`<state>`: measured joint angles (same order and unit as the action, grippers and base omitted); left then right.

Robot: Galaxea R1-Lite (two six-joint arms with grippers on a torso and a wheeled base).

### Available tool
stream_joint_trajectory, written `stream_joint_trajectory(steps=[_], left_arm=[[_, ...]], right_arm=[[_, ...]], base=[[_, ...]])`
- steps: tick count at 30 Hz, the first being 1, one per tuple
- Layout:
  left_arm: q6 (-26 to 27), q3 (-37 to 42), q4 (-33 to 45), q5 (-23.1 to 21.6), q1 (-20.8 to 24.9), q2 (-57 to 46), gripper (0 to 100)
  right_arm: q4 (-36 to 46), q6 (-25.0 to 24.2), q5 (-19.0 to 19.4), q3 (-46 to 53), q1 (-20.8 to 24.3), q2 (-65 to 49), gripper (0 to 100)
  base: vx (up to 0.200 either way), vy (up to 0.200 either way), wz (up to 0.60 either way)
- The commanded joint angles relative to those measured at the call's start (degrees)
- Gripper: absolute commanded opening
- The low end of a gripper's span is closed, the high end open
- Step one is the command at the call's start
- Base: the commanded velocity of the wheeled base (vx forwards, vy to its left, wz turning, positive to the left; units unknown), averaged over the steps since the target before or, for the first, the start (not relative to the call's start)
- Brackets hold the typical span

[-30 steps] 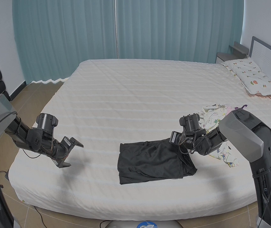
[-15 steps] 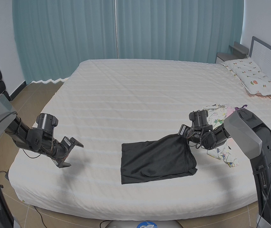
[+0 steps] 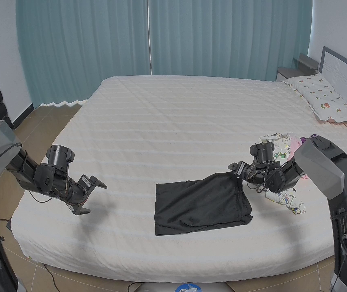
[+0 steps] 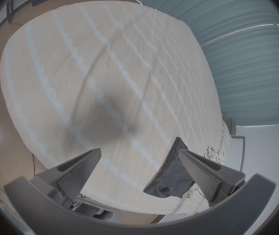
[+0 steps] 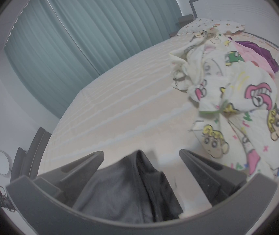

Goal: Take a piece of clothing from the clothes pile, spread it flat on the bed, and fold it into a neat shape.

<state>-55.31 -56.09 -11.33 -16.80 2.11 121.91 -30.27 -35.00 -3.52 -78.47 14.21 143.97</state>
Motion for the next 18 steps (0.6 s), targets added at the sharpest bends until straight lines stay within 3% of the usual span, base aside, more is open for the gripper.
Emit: stream_joint_trajectory(steps=[1, 7, 18], left_arm=[[0.11, 0.01, -0.01, -0.08, 0.00, 0.09, 100], [0.11, 0.89, -0.63, -0.16, 0.00, -0.18, 100], [0.11, 2.74, -4.58, -0.16, 0.00, -0.09, 100]], right_arm=[[-4.36, 0.37, 6.16, 16.95, 1.25, -12.05, 100], [-11.65, 3.01, 10.55, 27.49, 2.84, -14.16, 100], [-11.83, 5.56, 11.35, 29.08, 3.80, -12.49, 100]], base=[[0.000, 0.000, 0.00], [0.000, 0.000, 0.00], [0.000, 0.000, 0.00]])
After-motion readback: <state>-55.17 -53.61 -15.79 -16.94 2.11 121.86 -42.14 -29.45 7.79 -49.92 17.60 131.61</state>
